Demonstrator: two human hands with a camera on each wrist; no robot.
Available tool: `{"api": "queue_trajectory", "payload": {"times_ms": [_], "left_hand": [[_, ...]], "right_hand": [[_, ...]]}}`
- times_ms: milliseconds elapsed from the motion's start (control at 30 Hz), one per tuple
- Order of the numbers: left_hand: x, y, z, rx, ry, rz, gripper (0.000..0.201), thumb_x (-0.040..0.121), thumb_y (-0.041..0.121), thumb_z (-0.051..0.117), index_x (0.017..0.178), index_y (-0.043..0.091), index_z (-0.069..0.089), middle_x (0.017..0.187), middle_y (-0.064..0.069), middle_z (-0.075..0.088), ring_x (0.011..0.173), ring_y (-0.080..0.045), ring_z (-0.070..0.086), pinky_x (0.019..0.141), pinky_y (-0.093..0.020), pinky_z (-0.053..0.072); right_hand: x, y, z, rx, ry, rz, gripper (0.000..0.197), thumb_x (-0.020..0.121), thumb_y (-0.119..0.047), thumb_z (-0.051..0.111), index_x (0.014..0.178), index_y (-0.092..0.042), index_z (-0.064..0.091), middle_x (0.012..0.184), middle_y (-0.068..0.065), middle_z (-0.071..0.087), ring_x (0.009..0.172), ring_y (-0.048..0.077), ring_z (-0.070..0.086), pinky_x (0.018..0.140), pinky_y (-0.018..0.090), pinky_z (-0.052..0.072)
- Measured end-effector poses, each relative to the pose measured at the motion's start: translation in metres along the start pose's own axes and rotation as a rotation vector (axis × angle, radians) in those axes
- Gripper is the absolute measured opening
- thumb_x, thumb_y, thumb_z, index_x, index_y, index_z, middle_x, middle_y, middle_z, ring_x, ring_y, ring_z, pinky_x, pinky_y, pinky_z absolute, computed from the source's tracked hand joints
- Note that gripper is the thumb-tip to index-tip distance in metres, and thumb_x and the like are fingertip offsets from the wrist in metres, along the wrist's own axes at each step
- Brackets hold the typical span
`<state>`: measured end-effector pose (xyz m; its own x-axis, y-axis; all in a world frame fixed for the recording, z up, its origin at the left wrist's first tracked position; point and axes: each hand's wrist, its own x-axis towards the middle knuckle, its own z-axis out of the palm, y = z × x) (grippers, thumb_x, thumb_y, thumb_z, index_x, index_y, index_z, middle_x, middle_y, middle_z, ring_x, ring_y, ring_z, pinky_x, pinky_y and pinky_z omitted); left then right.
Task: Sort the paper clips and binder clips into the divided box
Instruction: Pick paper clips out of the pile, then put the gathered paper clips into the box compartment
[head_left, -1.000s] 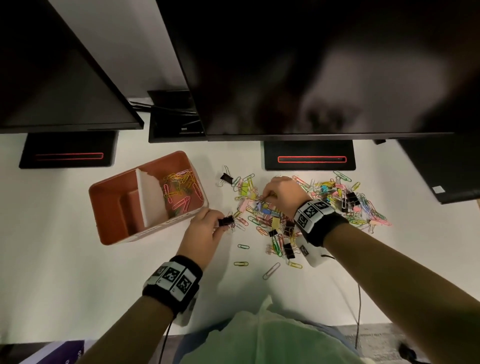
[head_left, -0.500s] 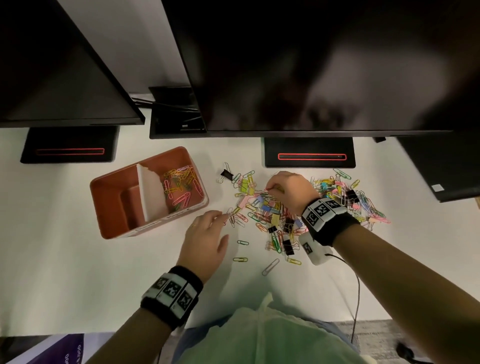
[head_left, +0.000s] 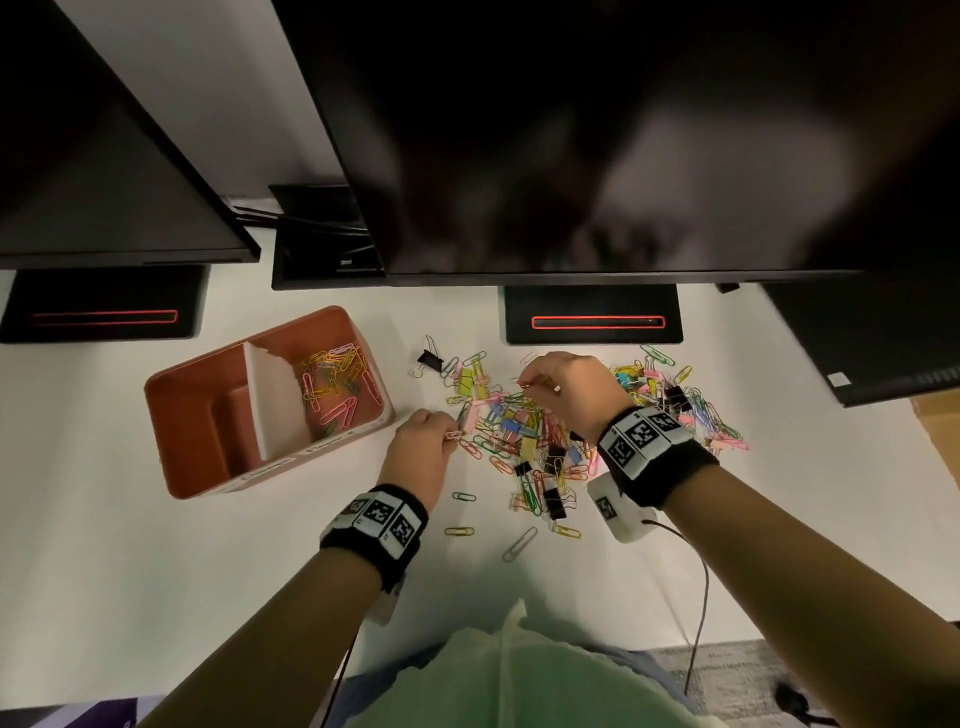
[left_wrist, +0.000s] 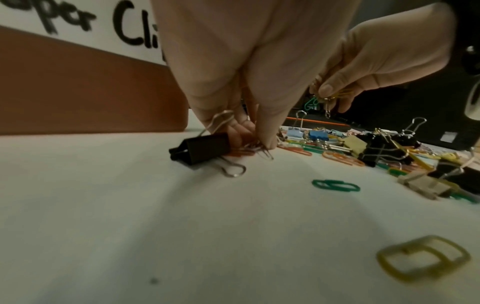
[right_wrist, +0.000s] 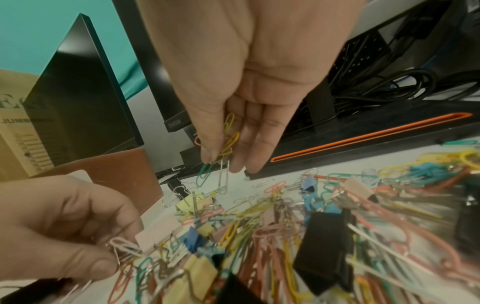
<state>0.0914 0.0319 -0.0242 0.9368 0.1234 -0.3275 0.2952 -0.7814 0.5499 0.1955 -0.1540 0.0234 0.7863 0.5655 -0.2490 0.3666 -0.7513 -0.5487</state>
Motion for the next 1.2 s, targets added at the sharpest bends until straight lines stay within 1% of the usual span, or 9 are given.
{"api": "queue_trajectory", "payload": {"times_ms": [167, 333, 533, 700, 800, 867, 933, 1067, 1200], "left_hand": [[0.007, -0.002, -0.001, -0.024, -0.076, -0.023, 0.015, 0.085, 0.005, 0.058, 0.099, 0.005, 0.063, 0.101, -0.013, 0.061, 0.092, -0.025, 0.058, 0.083, -0.03, 0.046], [-0.003, -0.001, -0.012, -0.068, -0.096, -0.006, 0.013, 0.084, 0.003, 0.058, 0.095, 0.006, 0.064, 0.096, -0.011, 0.061, 0.088, -0.024, 0.059, 0.08, -0.028, 0.047], [-0.046, 0.008, -0.084, -0.233, 0.157, 0.075, 0.011, 0.081, 0.006, 0.065, 0.09, 0.012, 0.064, 0.085, 0.001, 0.061, 0.075, -0.009, 0.058, 0.068, -0.01, 0.043], [-0.039, -0.021, -0.144, -0.285, 0.393, -0.106, 0.014, 0.079, 0.011, 0.069, 0.091, 0.017, 0.065, 0.089, 0.001, 0.065, 0.077, -0.003, 0.059, 0.071, -0.014, 0.045], [-0.024, -0.039, -0.151, -0.221, 0.396, -0.219, 0.025, 0.077, 0.016, 0.073, 0.1, 0.016, 0.065, 0.101, -0.003, 0.065, 0.087, -0.01, 0.062, 0.082, -0.018, 0.047], [-0.023, -0.04, -0.15, -0.193, 0.379, -0.212, 0.034, 0.078, 0.017, 0.072, 0.11, 0.014, 0.062, 0.114, -0.005, 0.06, 0.099, -0.014, 0.06, 0.093, -0.029, 0.048], [-0.033, -0.032, -0.147, -0.196, 0.416, -0.105, 0.034, 0.079, 0.016, 0.07, 0.111, 0.015, 0.061, 0.115, -0.002, 0.056, 0.096, -0.013, 0.059, 0.09, -0.029, 0.049], [-0.058, -0.01, -0.116, -0.22, 0.241, 0.136, 0.024, 0.079, 0.022, 0.069, 0.103, 0.019, 0.063, 0.096, 0.008, 0.056, 0.082, -0.002, 0.056, 0.075, -0.015, 0.048], [-0.055, -0.002, -0.061, -0.108, -0.09, 0.138, 0.039, 0.082, 0.031, 0.064, 0.119, 0.022, 0.054, 0.116, 0.004, 0.051, 0.104, -0.011, 0.05, 0.094, -0.025, 0.042]], "right_hand": [[-0.001, 0.001, -0.006, 0.02, 0.027, 0.021, 0.02, 0.09, -0.018, 0.058, 0.108, -0.014, 0.065, 0.105, 0.005, 0.068, 0.091, 0.016, 0.064, 0.079, 0.017, 0.044], [0.001, -0.008, -0.01, 0.048, 0.05, -0.012, 0.021, 0.09, -0.017, 0.059, 0.109, -0.013, 0.065, 0.107, 0.005, 0.067, 0.093, 0.017, 0.064, 0.082, 0.018, 0.046], [0.024, -0.064, -0.014, 0.105, 0.09, -0.183, 0.017, 0.087, -0.017, 0.063, 0.103, -0.013, 0.067, 0.099, 0.005, 0.068, 0.086, 0.016, 0.064, 0.081, 0.025, 0.052], [0.063, -0.139, 0.001, 0.177, 0.074, -0.297, 0.018, 0.086, -0.016, 0.063, 0.104, -0.014, 0.066, 0.1, 0.005, 0.068, 0.088, 0.017, 0.063, 0.082, 0.027, 0.05], [0.079, -0.169, 0.014, 0.137, -0.048, -0.239, 0.031, 0.087, -0.02, 0.062, 0.116, -0.012, 0.061, 0.109, 0.009, 0.067, 0.099, 0.022, 0.063, 0.092, 0.035, 0.05], [0.08, -0.172, 0.018, 0.143, -0.103, -0.202, 0.037, 0.087, -0.022, 0.062, 0.122, -0.012, 0.057, 0.111, 0.01, 0.067, 0.101, 0.022, 0.063, 0.094, 0.035, 0.049], [0.073, -0.163, 0.014, 0.224, -0.08, -0.189, 0.035, 0.089, -0.024, 0.06, 0.123, -0.014, 0.057, 0.112, 0.008, 0.067, 0.097, 0.017, 0.062, 0.091, 0.027, 0.048], [0.054, -0.118, -0.003, 0.275, 0.07, -0.135, 0.024, 0.09, -0.022, 0.06, 0.112, -0.016, 0.063, 0.101, 0.001, 0.069, 0.083, 0.011, 0.062, 0.079, 0.021, 0.048], [0.05, -0.06, -0.007, 0.133, 0.083, -0.001, 0.02, 0.091, -0.02, 0.057, 0.109, -0.017, 0.064, 0.103, 0.003, 0.067, 0.082, 0.011, 0.058, 0.08, 0.024, 0.049]]}}
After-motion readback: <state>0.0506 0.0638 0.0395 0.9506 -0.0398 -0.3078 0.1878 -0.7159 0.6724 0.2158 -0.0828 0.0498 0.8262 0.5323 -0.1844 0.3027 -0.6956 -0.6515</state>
